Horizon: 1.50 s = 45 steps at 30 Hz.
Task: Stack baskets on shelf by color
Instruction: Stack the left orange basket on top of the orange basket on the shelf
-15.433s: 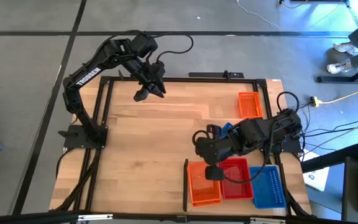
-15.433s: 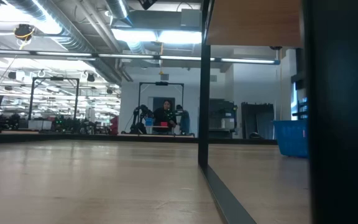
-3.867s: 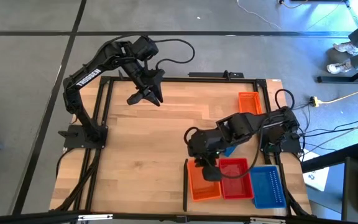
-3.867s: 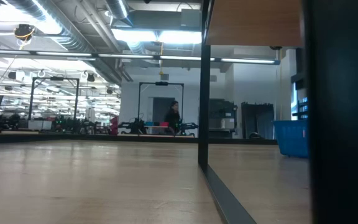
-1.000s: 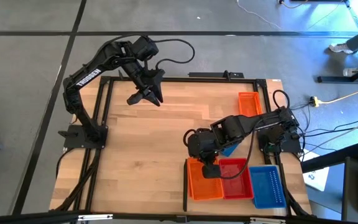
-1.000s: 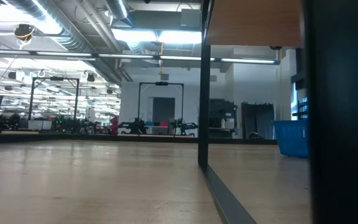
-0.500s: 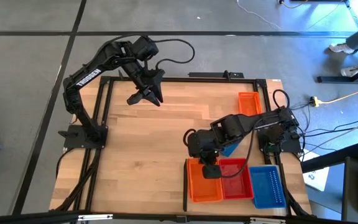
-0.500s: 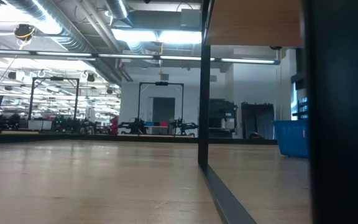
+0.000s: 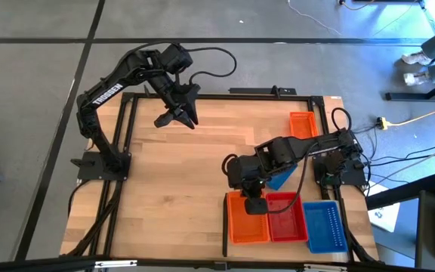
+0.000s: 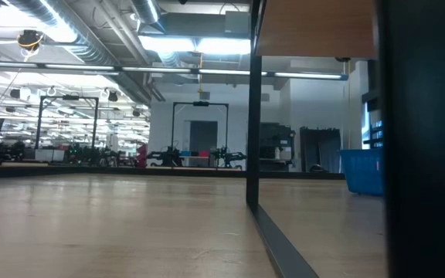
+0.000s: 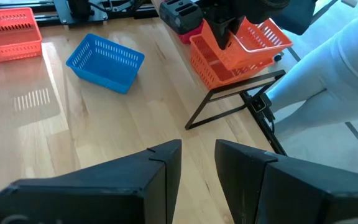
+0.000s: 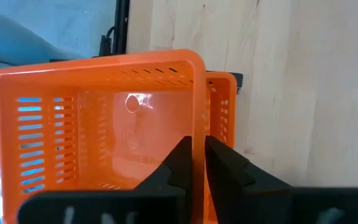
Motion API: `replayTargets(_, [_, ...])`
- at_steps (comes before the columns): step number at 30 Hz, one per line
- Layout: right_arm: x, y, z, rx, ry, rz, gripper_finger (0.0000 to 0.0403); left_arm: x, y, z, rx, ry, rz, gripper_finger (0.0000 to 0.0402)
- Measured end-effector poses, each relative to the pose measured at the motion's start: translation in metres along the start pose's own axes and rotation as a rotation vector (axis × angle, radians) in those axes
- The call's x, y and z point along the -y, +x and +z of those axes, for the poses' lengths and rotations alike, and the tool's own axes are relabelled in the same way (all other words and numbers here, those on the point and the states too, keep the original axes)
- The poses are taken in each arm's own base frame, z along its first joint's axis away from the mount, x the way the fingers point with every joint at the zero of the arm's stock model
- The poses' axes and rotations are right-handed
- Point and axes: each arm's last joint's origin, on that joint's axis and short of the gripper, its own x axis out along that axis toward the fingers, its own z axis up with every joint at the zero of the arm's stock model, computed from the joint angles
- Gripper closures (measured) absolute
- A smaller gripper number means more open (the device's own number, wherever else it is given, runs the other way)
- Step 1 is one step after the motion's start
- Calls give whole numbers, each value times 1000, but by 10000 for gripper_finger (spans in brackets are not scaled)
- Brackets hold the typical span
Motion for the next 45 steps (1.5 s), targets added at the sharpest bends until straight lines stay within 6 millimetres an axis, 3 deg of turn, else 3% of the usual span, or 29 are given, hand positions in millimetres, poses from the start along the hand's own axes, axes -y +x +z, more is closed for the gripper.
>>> replayTargets(16, [18, -5, 5, -13, 83, 99, 363, 0, 0, 0, 0, 0, 0, 312])
replayTargets(45, [17, -5, 7, 2, 49, 135, 363, 0, 0, 0, 0, 0, 0, 312])
